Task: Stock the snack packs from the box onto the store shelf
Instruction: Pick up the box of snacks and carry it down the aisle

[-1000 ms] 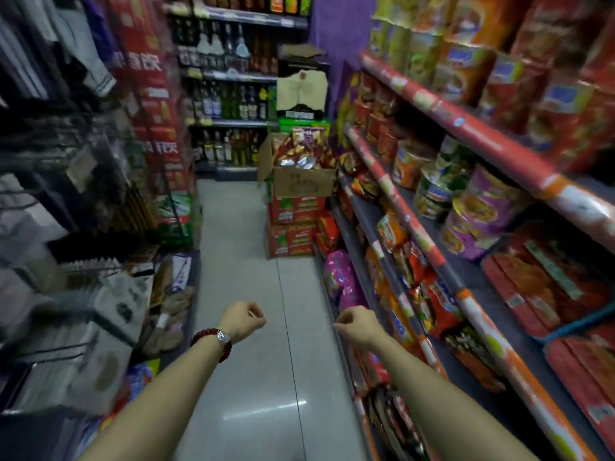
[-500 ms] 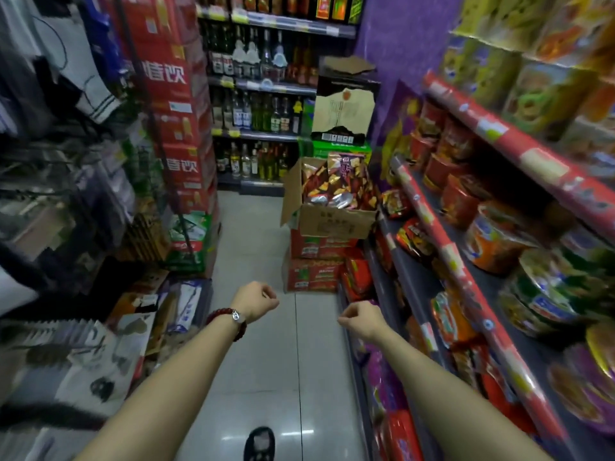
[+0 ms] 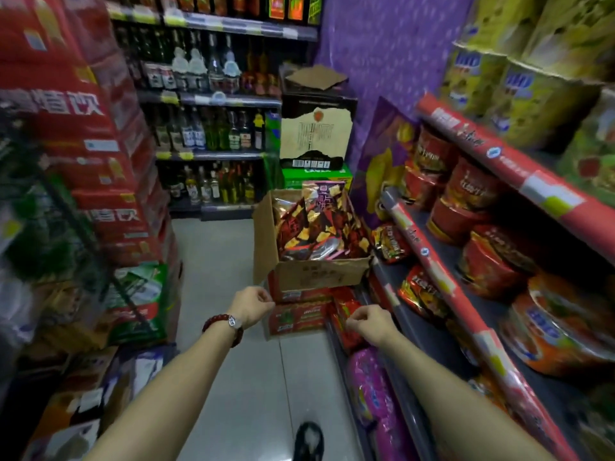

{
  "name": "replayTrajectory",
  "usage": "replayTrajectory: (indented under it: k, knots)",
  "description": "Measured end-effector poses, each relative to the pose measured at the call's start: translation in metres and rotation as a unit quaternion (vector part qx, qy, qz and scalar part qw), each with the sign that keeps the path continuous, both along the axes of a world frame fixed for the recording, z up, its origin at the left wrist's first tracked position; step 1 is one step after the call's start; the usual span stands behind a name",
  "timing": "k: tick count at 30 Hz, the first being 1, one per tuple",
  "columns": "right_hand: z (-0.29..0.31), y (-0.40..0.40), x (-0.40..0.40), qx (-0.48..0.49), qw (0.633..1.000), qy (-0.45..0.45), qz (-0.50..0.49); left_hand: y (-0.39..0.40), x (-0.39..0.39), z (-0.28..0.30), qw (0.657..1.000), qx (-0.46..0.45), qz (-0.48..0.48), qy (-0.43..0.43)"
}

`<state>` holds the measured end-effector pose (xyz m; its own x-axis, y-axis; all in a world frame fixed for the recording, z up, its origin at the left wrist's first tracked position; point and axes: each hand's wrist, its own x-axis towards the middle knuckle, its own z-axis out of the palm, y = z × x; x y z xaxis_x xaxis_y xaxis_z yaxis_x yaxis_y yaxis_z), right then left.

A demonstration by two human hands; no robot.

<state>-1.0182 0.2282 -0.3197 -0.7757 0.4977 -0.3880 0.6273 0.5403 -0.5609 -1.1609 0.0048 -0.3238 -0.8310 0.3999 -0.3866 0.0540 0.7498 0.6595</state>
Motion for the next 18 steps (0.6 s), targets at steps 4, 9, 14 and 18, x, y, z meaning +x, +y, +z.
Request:
replayTrajectory:
  k: [4,9,14,18]
  knots:
    - [-0.008,0.049,-0.067,0.006,1.0,0.014,-0.012,0.036,-0.062,-0.007,1.0,-0.006,0.002,0.007]
    - [-0.011,0.109,-0.154,-0.025,0.998,0.049,-0.032,0.087,-0.14,0.003,0.999,-0.028,0.03,0.003]
    - [-0.015,0.155,-0.211,-0.01,0.997,0.069,-0.043,0.132,-0.196,0.004,0.998,-0.033,0.05,0.011]
    - [-0.029,0.181,-0.237,0.019,0.996,0.057,-0.061,0.153,-0.223,-0.012,0.997,-0.049,0.06,0.004]
